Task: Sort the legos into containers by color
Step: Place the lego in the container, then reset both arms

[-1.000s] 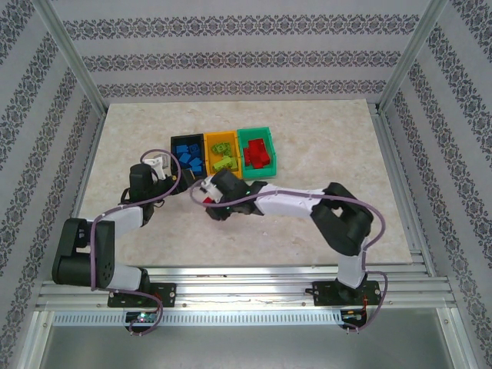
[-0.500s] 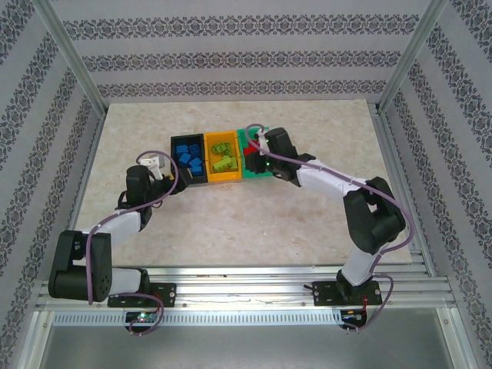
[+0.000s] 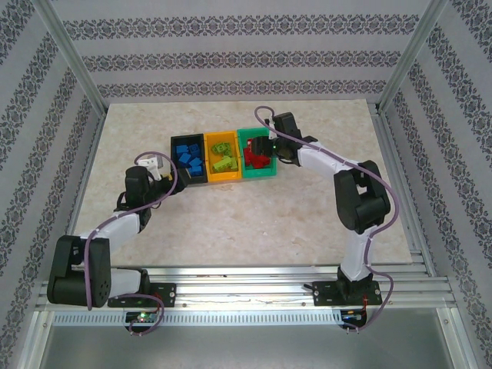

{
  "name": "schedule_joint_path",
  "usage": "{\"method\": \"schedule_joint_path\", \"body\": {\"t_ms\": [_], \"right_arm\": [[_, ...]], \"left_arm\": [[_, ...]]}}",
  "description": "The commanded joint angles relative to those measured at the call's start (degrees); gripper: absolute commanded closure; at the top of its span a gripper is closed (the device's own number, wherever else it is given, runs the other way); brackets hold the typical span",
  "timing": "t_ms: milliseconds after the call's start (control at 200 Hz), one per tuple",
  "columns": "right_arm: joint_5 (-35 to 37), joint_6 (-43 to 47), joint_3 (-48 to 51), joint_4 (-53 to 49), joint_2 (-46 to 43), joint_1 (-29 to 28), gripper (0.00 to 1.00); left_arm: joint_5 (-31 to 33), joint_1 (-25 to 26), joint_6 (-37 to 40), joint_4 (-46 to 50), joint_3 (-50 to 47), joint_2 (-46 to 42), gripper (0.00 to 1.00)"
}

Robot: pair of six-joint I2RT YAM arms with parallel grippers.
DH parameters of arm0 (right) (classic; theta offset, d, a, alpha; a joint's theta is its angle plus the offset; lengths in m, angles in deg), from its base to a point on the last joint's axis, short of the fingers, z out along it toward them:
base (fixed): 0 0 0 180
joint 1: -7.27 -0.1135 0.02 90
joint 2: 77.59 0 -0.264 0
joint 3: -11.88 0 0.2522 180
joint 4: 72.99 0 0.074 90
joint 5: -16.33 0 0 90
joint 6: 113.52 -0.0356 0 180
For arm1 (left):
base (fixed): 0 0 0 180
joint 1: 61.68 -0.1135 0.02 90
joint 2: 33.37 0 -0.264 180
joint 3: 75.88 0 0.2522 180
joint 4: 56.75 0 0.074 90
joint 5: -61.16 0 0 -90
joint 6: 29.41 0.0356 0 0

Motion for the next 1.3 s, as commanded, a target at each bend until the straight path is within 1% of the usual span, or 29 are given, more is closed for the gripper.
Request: {"method": "schedule_joint_path", "body": {"t_ms": [0, 130, 260, 290, 330, 400, 540, 570, 585, 625, 670, 705, 724, 744, 764, 814, 849, 919, 974, 1029, 1074, 1144, 1244, 1264, 1294], "right_arm": [[-0.5, 0.4, 0.4, -0.4, -1.4, 0.0, 0.39], [-0.4, 1.9, 3.6, 0.2, -5.3, -0.1, 0.36], [0.1, 4.3, 8.7, 1.3, -11.4, 0.0, 0.34], [0.0, 5.2, 10.3, 1.5, -13.0, 0.1, 0.34], [0.2, 6.6, 12.2, 1.8, -15.2, 0.1, 0.33], [1.5, 8.9, 15.2, 1.6, -19.4, 0.5, 0.32], [3.8, 12.7, 21.5, 1.9, -27.5, 2.3, 0.31], [3.9, 12.6, 22.8, 2.1, -29.2, 3.1, 0.31], [3.7, 12.5, 23.4, 2.3, -30.0, 3.5, 0.31], [3.0, 11.9, 25.2, 2.9, -32.4, 4.8, 0.30], [3.0, 10.8, 27.7, 4.4, -35.0, 6.1, 0.30], [3.1, 10.0, 29.7, 6.1, -37.0, 7.2, 0.29], [2.9, 10.2, 30.9, 7.2, -37.9, 7.7, 0.28], [3.1, 10.3, 32.2, 8.7, -39.0, 8.3, 0.24], [3.7, 10.3, 33.4, 10.1, -40.0, 8.6, 0.22], [7.0, 10.4, 36.8, 13.8, -42.4, 9.5, 0.17], [9.5, 10.6, 39.1, 16.4, -43.8, 10.1, 0.12], [15.1, 10.4, 44.3, 22.5, -46.6, 11.4, 0.02], [19.9, 10.5, 48.1, 27.8, -48.0, 12.5, 0.02], [24.4, 10.8, 52.1, 33.5, -48.5, 13.7, 0.02], [26.9, 11.7, 54.5, 37.8, -48.0, 14.7, 0.02], [29.3, 12.5, 56.7, 42.6, -45.8, 16.3, 0.02], [31.5, 11.6, 56.6, 45.5, -41.2, 18.0, 0.02], [31.8, 11.2, 55.9, 44.7, -40.7, 18.3, 0.02], [31.4, 10.7, 54.3, 40.8, -40.5, 18.8, 0.02]], "left_arm": [[3.0, -0.8, 1.7, 2.3, -1.1, -2.1, 0.18], [4.9, -1.2, 1.8, 3.3, -1.6, -3.9, 0.18], [7.4, -1.8, 2.6, 5.9, -1.5, -6.6, 0.17], [8.2, -2.0, 2.8, 6.6, -1.5, -7.3, 0.13], [9.5, -2.2, 3.1, 7.4, -1.7, -8.5, 0.11], [12.5, -2.5, 3.8, 8.6, -2.0, -10.5, 0.07], [18.3, -3.3, 5.7, 9.4, -2.6, -14.0, 0.07], [19.8, -3.4, 6.2, 9.2, -3.0, -14.4, 0.07], [20.5, -3.4, 6.7, 9.1, -3.2, -14.6, 0.04], [22.7, -3.6, 7.5, 8.6, -4.0, -15.1, 0.00], [25.6, -3.9, 6.9, 8.3, -4.7, -15.8, 0.00], [26.5, -4.3, 7.0, 8.4, -5.0, -16.4, 0.00], [26.7, -4.4, 7.2, 7.8, -5.4, -16.7, 0.00], [26.7, -4.5, 7.6, 7.3, -5.7, -17.0, 0.00], [26.8, -4.5, 8.1, 6.4, -6.1, -17.3, 0.00], [27.1, -4.5, 9.1, 4.2, -7.0, -17.5, 0.00], [27.7, -4.5, 9.6, 2.8, -7.6, -17.6, 0.00], [30.9, -4.5, 10.3, -0.2, -8.7, -17.0, 0.00], [33.6, -4.6, 11.3, -3.7, -9.9, -15.8, 0.00], [34.7, -4.6, 13.7, -8.7, -11.2, -14.1, 0.00], [35.3, -4.6, 15.3, -13.4, -12.1, -12.5, 0.00], [36.2, -4.6, 17.3, -17.5, -12.7, -9.5, 0.00], [36.4, -4.6, 19.1, -23.7, -12.3, -3.2, 0.00], [36.4, -4.6, 18.6, -24.5, -12.1, -1.7, 0.00], [36.3, -4.6, 17.6, -25.5, -11.8, 0.4, 0.00]]}}
